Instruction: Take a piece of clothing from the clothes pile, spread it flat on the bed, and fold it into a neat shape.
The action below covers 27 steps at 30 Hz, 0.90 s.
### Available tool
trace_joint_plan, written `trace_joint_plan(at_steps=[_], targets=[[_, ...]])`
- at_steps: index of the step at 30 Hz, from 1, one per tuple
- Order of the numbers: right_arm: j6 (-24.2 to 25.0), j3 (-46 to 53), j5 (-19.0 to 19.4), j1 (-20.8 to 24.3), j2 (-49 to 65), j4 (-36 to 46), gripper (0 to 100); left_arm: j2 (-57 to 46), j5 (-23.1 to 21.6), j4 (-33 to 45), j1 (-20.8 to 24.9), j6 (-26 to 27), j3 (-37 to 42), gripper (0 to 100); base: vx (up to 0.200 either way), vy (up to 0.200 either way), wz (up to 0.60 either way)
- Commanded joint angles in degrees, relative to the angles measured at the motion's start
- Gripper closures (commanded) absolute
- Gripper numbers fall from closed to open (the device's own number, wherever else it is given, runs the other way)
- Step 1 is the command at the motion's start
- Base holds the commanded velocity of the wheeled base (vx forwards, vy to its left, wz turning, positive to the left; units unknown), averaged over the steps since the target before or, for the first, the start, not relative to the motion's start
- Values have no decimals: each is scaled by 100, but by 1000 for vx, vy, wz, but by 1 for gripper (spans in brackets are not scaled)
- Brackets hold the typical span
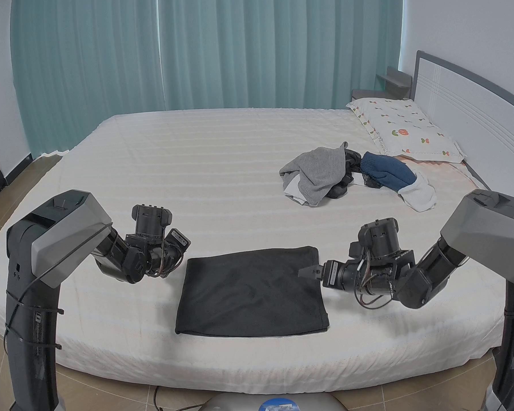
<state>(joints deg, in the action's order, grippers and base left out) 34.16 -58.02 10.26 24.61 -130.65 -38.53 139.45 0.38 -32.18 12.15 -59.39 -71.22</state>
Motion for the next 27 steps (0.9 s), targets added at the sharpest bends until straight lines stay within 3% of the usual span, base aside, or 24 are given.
trace_joint_plan(at_steps=[1, 4, 14, 15, 27], targets=[[812, -1634, -174, -211, -1015, 725, 0, -269, -275, -16, -99, -125, 310, 100, 0, 0, 0], [1023, -2100, -315, -211, -1323, 918, 0, -322, -337, -16, -117, -196, 372, 100, 0, 0, 0], [1040, -2627, -385, -229, -1683, 997, 0, -322, -337, -16, -117, -239, 389, 100, 0, 0, 0], [1058, -2662, -385, -238, -1692, 988, 100, -322, -337, -25, -108, -239, 389, 100, 0, 0, 0], [1102, -2838, -499, -387, -1736, 935, 100, -304, -337, -16, -108, -231, 389, 100, 0, 0, 0]])
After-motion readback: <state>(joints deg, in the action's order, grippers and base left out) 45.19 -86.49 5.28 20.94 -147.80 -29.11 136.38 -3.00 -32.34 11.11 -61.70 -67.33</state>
